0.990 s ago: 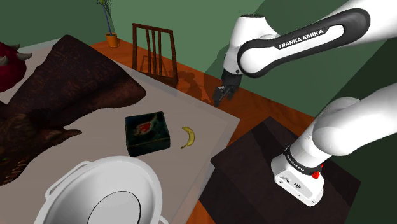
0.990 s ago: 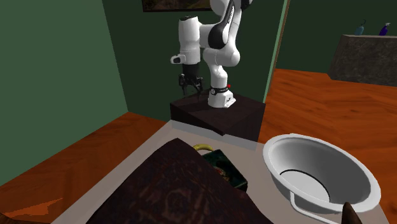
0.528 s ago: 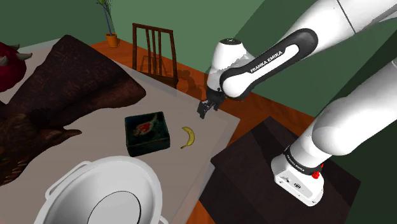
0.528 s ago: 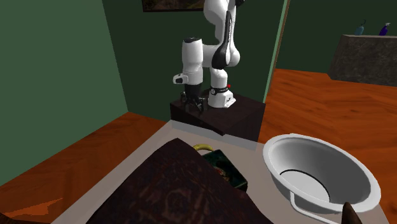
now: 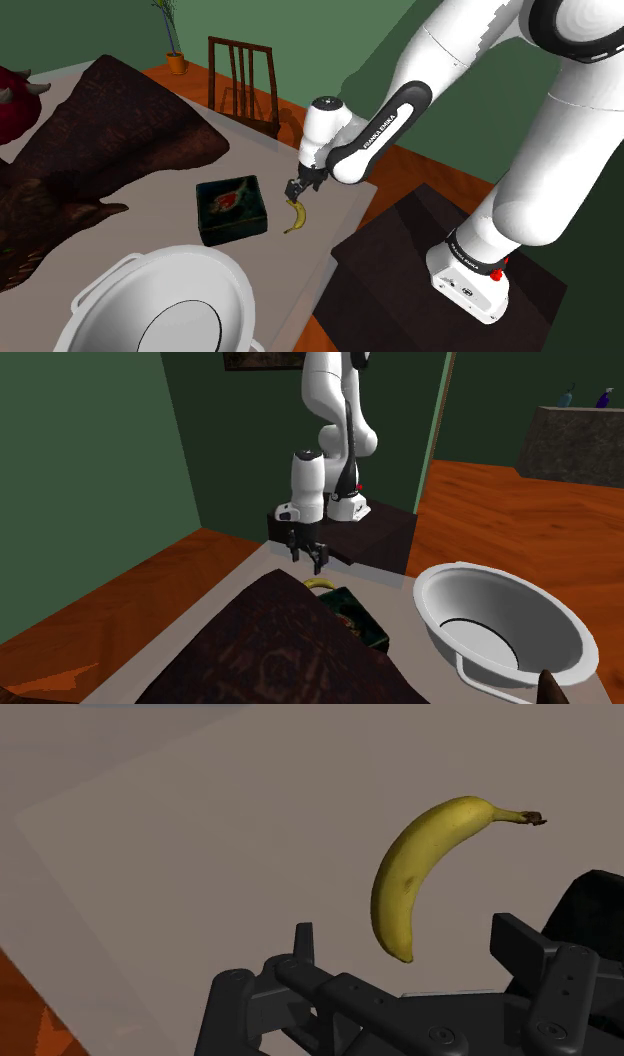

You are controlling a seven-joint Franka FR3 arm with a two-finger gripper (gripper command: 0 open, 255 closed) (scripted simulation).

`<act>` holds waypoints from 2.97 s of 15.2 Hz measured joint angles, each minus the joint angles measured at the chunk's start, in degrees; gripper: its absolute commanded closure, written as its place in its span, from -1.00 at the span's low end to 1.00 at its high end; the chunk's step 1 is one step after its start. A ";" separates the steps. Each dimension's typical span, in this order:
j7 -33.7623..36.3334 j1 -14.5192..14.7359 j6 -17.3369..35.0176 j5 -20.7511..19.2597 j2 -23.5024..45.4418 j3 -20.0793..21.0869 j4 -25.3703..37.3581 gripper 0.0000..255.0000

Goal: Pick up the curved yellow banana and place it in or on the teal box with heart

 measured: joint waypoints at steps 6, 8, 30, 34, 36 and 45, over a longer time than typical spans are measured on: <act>6.34 4.66 4.08 -6.62 7.93 -4.96 4.02 -1.00; 7.25 5.62 5.32 -7.75 9.73 -6.18 4.61 -1.00; 7.57 5.96 5.62 -8.08 10.26 -6.56 4.89 1.00; 5.84 4.13 3.08 -5.88 7.01 -4.15 4.11 1.00; 4.59 3.05 1.71 -4.62 5.60 -3.04 4.08 1.00; -0.11 0.06 -4.36 1.90 -2.21 1.37 2.68 1.00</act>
